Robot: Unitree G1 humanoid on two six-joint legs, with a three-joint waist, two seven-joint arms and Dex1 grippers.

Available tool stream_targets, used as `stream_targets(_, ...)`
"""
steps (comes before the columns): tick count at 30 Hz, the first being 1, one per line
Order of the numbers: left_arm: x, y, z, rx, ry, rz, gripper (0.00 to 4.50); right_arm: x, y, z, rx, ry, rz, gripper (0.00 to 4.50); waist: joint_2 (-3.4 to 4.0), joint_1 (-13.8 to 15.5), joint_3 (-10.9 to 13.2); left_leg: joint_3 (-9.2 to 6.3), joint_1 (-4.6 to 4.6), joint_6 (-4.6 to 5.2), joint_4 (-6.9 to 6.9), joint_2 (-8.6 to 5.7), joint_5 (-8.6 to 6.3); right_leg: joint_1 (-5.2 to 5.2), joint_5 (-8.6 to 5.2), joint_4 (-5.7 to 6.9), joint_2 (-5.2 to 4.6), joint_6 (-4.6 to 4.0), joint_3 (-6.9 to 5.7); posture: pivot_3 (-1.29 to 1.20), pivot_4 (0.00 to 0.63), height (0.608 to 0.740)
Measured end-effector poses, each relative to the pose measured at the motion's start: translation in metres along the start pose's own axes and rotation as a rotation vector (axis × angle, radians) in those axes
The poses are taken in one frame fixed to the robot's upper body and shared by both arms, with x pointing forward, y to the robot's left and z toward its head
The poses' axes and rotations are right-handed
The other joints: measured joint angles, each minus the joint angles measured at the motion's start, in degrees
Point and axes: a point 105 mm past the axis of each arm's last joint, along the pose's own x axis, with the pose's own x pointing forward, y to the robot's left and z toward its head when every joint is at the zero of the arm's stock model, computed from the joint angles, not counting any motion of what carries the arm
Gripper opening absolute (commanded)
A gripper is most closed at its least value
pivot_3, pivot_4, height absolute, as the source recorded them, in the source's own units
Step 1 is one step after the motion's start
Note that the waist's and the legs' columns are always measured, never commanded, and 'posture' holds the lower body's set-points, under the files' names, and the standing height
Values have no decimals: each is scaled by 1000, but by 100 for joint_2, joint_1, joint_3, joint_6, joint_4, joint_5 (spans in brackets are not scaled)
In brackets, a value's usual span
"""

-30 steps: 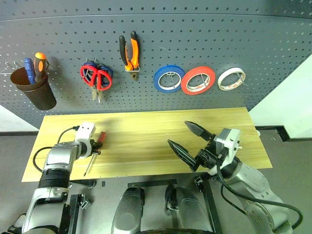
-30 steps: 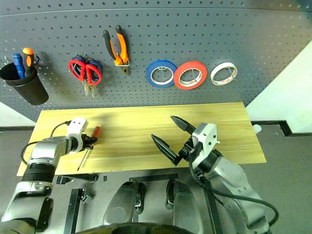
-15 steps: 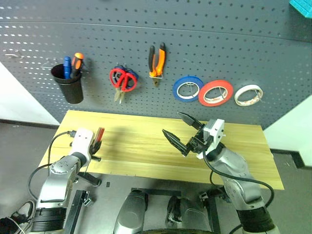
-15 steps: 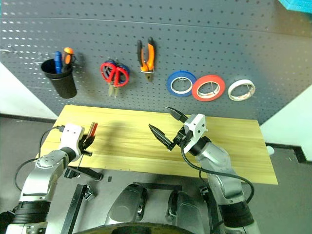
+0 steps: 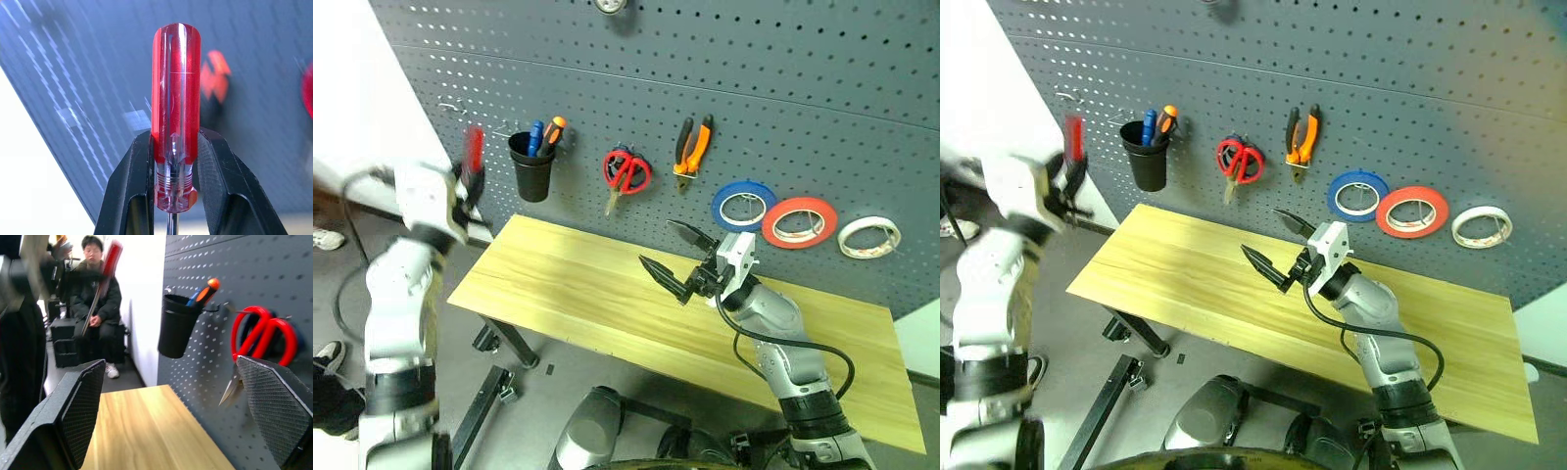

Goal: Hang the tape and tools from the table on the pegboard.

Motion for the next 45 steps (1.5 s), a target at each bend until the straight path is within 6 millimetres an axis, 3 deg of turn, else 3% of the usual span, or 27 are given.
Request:
stream_targets(3, 45, 30, 27, 22, -105, 42, 852, -5, 5, -3, 12, 12, -7, 4500, 12, 44, -15, -3, 0, 1, 5, -2, -1, 11, -1, -7, 0, 2, -18, 445, 25, 677)
stream_targets(5, 61, 40, 31, 26, -123, 57, 852, -6, 8, -2, 15, 13, -7, 4500, 30, 27, -27, 3, -3, 12, 7, -5, -5, 12, 0, -13, -2, 7, -17, 426, 39, 677)
stream_targets(8, 84, 42, 11, -14, -52, 65, 852, -11, 12, -1, 23, 27, -14, 4500, 31, 1, -28, 3, -14, 23, 12, -20, -11, 8, -6, -12, 0, 16, -19, 394, 53, 677)
stream_targets(11, 92, 38, -10, -62, 26, 73, 852, -19, 18, -2, 35, 45, -23, 4500, 28, -25, -26, 2, -62, 30, 33, -23, -15, -31, -6, -4, 1, 16, -20, 374, 59, 677)
stream_targets(13, 98, 26, -17, -96, 57, 53, 852, -24, 21, -4, 49, 67, -35, 4500, 26, -24, -25, -4, -81, 33, 50, -24, -17, -40, -4, 0, 0, 16, -28, 359, 61, 677)
stream_targets(19, 106, 6, -22, -118, 87, 13, 852, -28, 26, 0, 43, 76, -40, 4500, 26, -180, -24, -18, -83, 38, 98, -16, -21, -23, -1, 13, -1, 21, -42, 328, 58, 677)
stream_targets(26, 117, -16, -14, -122, 75, -55, 852, -31, 25, -1, 44, 91, -65, 4500, 25, -392, -24, -23, -91, 49, 119, -15, -27, -19, 2, 16, -2, 25, -44, 337, 45, 677)
stream_targets(36, 130, -1, 27, -99, -18, -45, 852, -29, 27, -2, 41, 90, -78, 4500, 25, -575, -25, -22, -89, 54, 129, -19, -29, -17, 4, 20, -3, 27, -44, 332, 55, 677)
stream_targets(42, 128, 1, 19, -110, 10, -41, 852, -33, 29, -1, 39, 97, -89, 4500, 25, -658, -23, -23, -90, 55, 132, -18, -30, -17, 4, 22, -5, 26, -43, 293, 85, 677)
stream_targets(45, 122, -3, 3, -124, 45, -40, 852, -38, 30, 3, 34, 102, -94, 4500, 26, -697, -22, -23, -87, 55, 132, -18, -30, -17, 3, 27, -7, 25, -42, 254, 105, 677)
